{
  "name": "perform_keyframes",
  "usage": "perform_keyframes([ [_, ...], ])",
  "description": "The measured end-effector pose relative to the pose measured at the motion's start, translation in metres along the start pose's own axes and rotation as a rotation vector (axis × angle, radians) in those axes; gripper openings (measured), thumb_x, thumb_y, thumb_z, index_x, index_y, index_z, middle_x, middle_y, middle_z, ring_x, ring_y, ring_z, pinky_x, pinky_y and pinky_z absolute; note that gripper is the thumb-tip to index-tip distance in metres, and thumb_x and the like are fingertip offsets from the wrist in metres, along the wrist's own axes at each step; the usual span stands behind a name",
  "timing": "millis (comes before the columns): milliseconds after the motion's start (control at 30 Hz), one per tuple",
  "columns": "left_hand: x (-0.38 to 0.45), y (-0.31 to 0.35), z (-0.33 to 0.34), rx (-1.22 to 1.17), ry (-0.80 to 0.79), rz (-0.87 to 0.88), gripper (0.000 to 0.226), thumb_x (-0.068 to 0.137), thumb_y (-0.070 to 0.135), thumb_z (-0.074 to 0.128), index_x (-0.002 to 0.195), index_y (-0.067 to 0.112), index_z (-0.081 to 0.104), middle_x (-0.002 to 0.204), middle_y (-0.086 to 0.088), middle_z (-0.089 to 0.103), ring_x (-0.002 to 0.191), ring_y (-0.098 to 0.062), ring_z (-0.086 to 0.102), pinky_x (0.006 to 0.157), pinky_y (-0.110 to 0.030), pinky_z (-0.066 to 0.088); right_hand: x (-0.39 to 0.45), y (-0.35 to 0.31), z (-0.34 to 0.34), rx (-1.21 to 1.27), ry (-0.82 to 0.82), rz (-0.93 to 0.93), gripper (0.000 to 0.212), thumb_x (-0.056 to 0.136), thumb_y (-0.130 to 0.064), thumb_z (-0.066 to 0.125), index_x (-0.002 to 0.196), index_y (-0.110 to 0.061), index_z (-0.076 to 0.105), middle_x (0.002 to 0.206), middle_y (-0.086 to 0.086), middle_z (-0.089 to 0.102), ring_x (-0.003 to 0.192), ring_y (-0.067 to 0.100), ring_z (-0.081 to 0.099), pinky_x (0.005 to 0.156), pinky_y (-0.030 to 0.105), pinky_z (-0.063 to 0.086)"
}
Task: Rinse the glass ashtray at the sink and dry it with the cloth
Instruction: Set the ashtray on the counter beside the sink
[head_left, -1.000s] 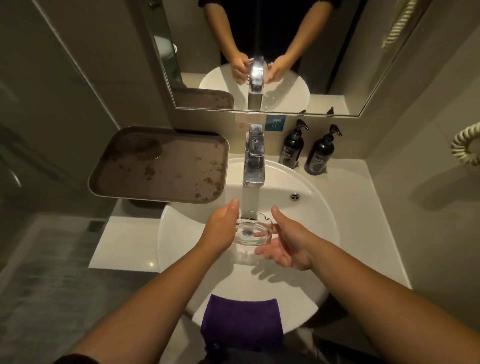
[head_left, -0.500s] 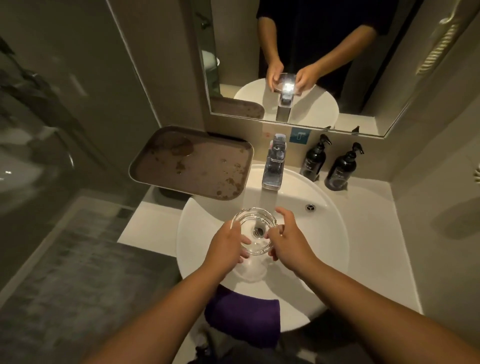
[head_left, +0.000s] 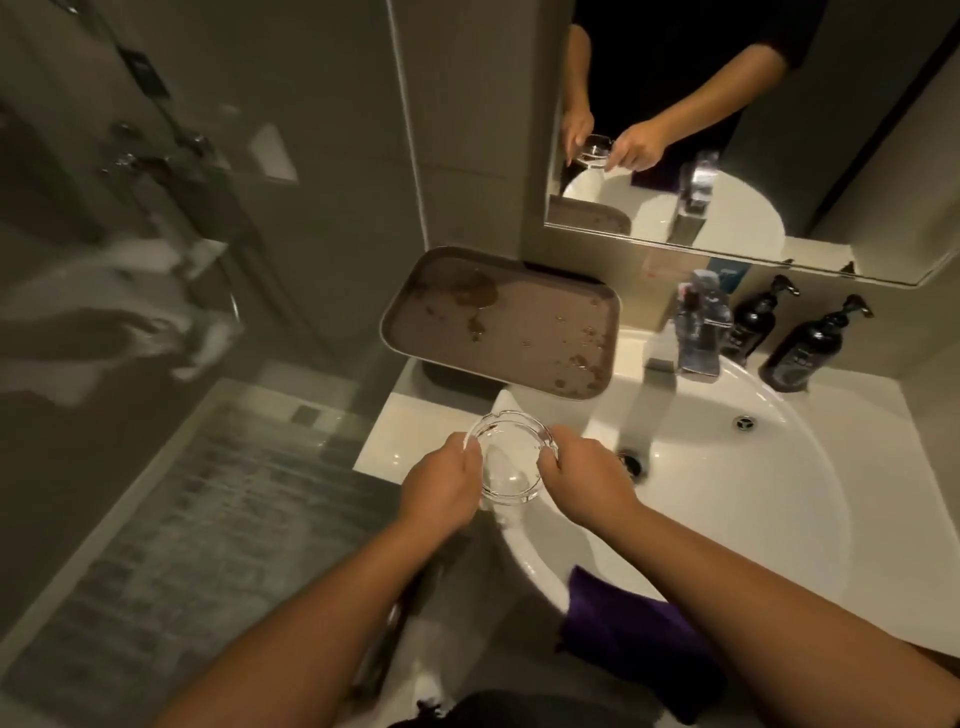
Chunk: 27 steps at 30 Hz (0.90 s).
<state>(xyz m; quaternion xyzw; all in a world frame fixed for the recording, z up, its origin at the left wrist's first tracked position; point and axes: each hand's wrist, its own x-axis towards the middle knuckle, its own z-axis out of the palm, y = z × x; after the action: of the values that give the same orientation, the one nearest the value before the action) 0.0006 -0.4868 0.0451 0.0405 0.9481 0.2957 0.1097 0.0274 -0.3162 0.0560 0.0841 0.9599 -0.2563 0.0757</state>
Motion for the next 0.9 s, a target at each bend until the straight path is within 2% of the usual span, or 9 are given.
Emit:
perform_keyframes([
  [100,0.017,-0.041,-0.019,0.050,0.007,-0.003,0.040,0.104,0.036,0.026,0.116,0.009,0.053,0.108,-0.016,0.068,0.099,-0.037,0.062,0.084,-0.040,0.049,0.016,-0.041,0.021,-0.039,-0.010,-0.007,0.035,0.101,-0.028,0.038,0.129,-0.016,0.054,0.114,0.013,0.069,0.099,0.033,0.064,0.072,0.033,0.046],
  [267,0.046,-0.089,-0.032,0.063,0.003,-0.023,0.034,0.103,0.028,0.031,0.127,0.010,0.048,0.109,-0.022,0.067,0.099,-0.042,0.062,0.081,-0.041,0.049,0.048,-0.086,0.056,-0.046,-0.062,0.054,0.029,0.102,-0.026,0.044,0.126,-0.013,0.055,0.117,0.012,0.069,0.098,0.028,0.065,0.073,0.028,0.043],
  [367,0.064,-0.108,-0.033,0.058,-0.004,-0.041,0.036,0.104,0.033,0.027,0.119,0.010,0.050,0.107,-0.022,0.067,0.097,-0.042,0.062,0.083,-0.044,0.050,0.067,-0.100,0.072,-0.035,-0.118,0.104,0.030,0.101,-0.022,0.049,0.128,-0.009,0.054,0.122,0.013,0.066,0.103,0.029,0.064,0.077,0.028,0.042],
  [500,0.079,-0.123,-0.023,0.038,-0.004,-0.098,0.040,0.104,0.038,0.023,0.112,0.011,0.051,0.106,-0.021,0.066,0.097,-0.041,0.062,0.082,-0.043,0.050,0.086,-0.106,0.093,-0.007,-0.158,0.173,0.028,0.100,-0.016,0.051,0.128,-0.010,0.055,0.121,0.012,0.066,0.090,0.023,0.061,0.075,0.028,0.047],
  [633,0.093,-0.135,-0.013,0.077,-0.017,-0.144,0.040,0.104,0.037,0.023,0.116,0.010,0.051,0.109,-0.020,0.067,0.099,-0.040,0.062,0.081,-0.041,0.048,0.099,-0.106,0.114,-0.011,-0.197,0.229,0.035,0.098,-0.012,0.053,0.133,-0.011,0.047,0.123,0.012,0.065,0.104,0.027,0.064,0.079,0.029,0.049],
  [900,0.101,-0.136,0.001,0.168,-0.063,-0.176,0.041,0.105,0.033,0.021,0.131,0.012,0.045,0.112,-0.019,0.068,0.102,-0.039,0.063,0.082,-0.041,0.049,0.110,-0.095,0.128,-0.046,-0.220,0.278,0.043,0.096,-0.015,0.059,0.136,-0.015,0.043,0.122,0.010,0.064,0.100,0.026,0.065,0.086,0.035,0.057],
])
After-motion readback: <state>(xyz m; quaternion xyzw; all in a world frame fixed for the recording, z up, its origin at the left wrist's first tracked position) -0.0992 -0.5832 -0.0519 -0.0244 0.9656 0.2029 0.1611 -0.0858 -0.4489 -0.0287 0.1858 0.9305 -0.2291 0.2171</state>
